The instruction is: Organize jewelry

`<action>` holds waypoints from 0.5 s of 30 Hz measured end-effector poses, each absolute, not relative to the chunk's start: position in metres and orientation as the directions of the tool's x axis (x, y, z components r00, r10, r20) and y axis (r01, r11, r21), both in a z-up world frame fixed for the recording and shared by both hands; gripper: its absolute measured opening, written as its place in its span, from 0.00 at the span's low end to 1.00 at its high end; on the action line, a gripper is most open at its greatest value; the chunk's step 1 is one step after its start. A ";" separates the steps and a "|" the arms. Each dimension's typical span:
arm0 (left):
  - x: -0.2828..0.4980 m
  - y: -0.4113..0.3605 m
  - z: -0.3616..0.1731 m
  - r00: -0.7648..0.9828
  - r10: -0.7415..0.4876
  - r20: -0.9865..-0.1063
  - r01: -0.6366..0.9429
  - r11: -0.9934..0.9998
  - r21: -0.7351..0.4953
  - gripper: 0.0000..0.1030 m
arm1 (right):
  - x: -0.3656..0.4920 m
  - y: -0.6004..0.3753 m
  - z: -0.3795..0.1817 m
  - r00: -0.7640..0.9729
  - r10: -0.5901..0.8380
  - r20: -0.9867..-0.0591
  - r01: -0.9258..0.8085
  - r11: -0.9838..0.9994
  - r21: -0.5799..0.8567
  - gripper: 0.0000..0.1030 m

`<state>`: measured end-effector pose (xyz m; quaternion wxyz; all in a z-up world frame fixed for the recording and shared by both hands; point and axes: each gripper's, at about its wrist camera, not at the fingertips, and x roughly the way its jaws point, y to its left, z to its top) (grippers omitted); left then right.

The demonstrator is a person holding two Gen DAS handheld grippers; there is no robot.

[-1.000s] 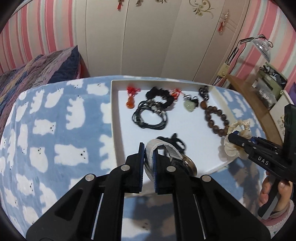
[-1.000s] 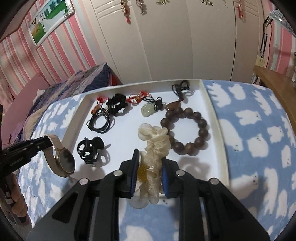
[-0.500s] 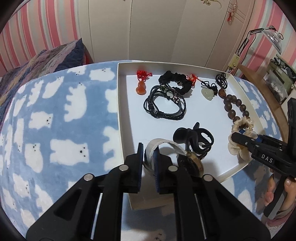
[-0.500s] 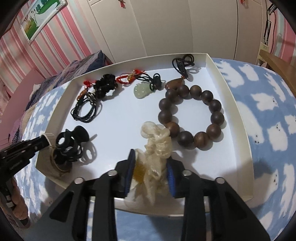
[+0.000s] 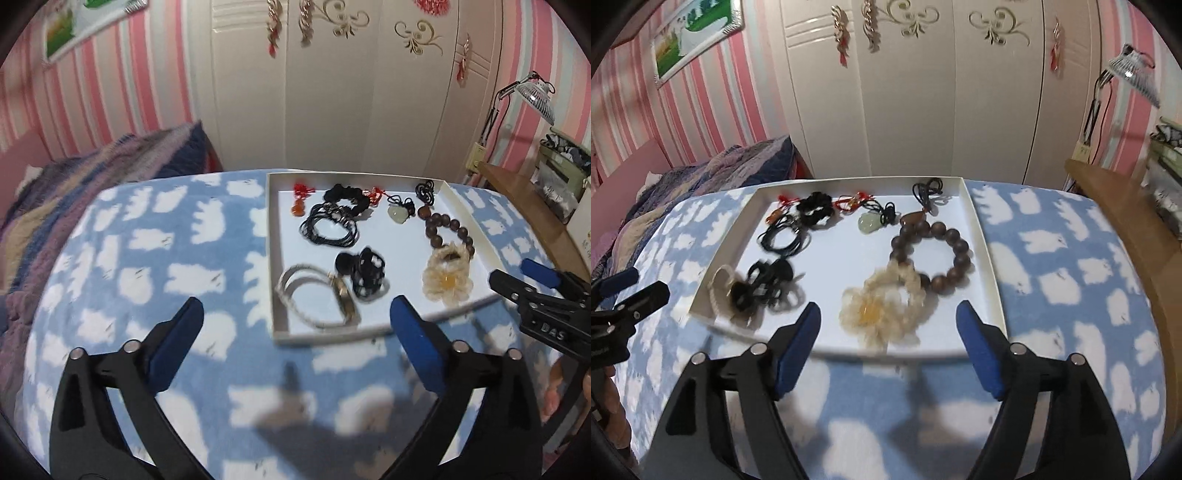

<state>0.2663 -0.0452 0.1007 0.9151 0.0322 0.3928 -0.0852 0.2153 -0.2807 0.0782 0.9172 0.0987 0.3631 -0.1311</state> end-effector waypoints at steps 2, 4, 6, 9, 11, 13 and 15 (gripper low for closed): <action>0.247 -0.042 0.098 0.680 -0.122 -0.723 0.175 0.985 -0.001 0.97 | 0.191 -0.271 0.075 0.714 -0.193 -0.673 0.319 0.946 0.066 0.85; 0.226 -0.035 0.094 0.680 -0.134 -0.721 0.168 0.985 -0.024 0.97 | 0.171 -0.260 0.070 0.719 -0.225 -0.658 0.328 0.944 0.035 0.85; 0.204 -0.029 0.089 0.692 -0.132 -0.709 0.149 0.988 -0.039 0.97 | 0.151 -0.250 0.062 0.726 -0.249 -0.641 0.338 0.941 0.017 0.88; 0.169 -0.022 0.082 0.720 -0.106 -0.686 0.104 0.994 -0.044 0.97 | 0.125 -0.238 0.046 0.734 -0.271 -0.623 0.359 0.933 0.017 0.93; 0.148 -0.023 0.071 0.722 -0.101 -0.684 0.105 0.994 -0.036 0.97 | 0.112 -0.234 0.038 0.744 -0.253 -0.619 0.360 0.931 0.052 0.93; 0.134 -0.024 0.063 0.730 -0.098 -0.676 0.109 0.994 -0.027 0.97 | 0.100 -0.230 0.033 0.753 -0.235 -0.615 0.365 0.927 0.091 0.93; 0.123 -0.024 0.058 0.754 -0.071 -0.653 0.095 0.995 0.001 0.97 | 0.094 -0.225 0.031 0.760 -0.220 -0.611 0.354 0.929 0.105 0.93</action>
